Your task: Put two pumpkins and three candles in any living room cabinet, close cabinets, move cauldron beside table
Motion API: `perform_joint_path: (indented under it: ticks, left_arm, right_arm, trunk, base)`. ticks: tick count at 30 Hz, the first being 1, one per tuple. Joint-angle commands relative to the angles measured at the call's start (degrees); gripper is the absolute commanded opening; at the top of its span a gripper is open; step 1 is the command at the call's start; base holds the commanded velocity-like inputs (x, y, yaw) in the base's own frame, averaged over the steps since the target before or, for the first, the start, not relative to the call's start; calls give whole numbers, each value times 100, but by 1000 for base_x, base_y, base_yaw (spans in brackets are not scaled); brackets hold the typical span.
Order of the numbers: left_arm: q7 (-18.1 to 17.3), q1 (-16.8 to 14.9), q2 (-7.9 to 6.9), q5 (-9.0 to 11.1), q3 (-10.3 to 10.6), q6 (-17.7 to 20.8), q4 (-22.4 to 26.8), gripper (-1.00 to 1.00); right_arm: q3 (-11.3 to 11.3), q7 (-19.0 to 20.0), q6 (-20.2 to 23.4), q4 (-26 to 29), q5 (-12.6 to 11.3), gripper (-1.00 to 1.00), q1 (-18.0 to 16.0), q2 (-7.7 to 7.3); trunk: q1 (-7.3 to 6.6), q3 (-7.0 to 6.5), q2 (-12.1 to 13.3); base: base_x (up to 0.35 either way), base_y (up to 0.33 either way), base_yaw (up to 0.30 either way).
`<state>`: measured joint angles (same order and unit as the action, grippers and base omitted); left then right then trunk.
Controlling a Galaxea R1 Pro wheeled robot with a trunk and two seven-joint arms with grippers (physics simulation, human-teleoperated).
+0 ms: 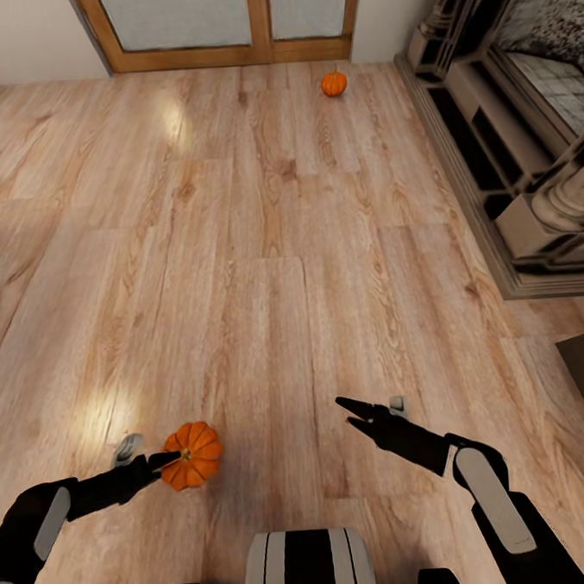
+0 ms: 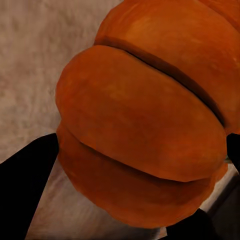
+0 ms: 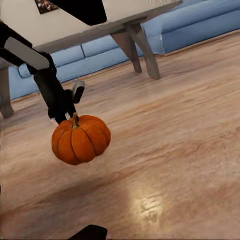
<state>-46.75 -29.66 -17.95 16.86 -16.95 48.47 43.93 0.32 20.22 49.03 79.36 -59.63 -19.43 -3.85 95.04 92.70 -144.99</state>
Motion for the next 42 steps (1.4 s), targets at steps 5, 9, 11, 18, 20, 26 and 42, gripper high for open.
perform_joint_path:
  ticks: [5,9,11,18,20,26,42]
  left_arm:
    - [-51,178,-84,18,-1,911,1091,-100]
    - [-254,396,-187,61,-16,1113,1678,-100]
    - [-462,459,-251,64,-22,1143,1832,-100]
    - [-1120,518,-508,75,-27,1153,1944,-100]
    - [-1303,521,-531,68,-29,1153,1944,-100]
    - [-1399,523,-550,64,-120,1153,1900,-100]
    - [-1412,523,-540,65,-173,1153,1882,-100]
  right_arm:
    - [1,-55,192,1,7,100,-15,176]
    - [2,-60,223,5,21,100,-17,220]
    - [3,-61,217,9,30,100,-17,229]
    - [107,-18,236,372,33,100,1,228]
    - [172,6,238,513,9,100,28,219]
    - [181,36,206,583,-4,100,45,217]
    - [158,29,163,590,10,100,53,226]
  trunk:
    - [-12,-111,7]
    - [-23,-200,12]
    - [-28,-244,15]
    - [-46,-399,24]
    - [-51,-444,27]
    - [-67,-577,35]
    - [-108,-931,56]
  base:
    - [0,0,0]
    - [0,0,0]
    - [0,0,0]
    - [0,0,0]
    - [0,0,0]
    - [0,0,0]
    - [0,0,0]
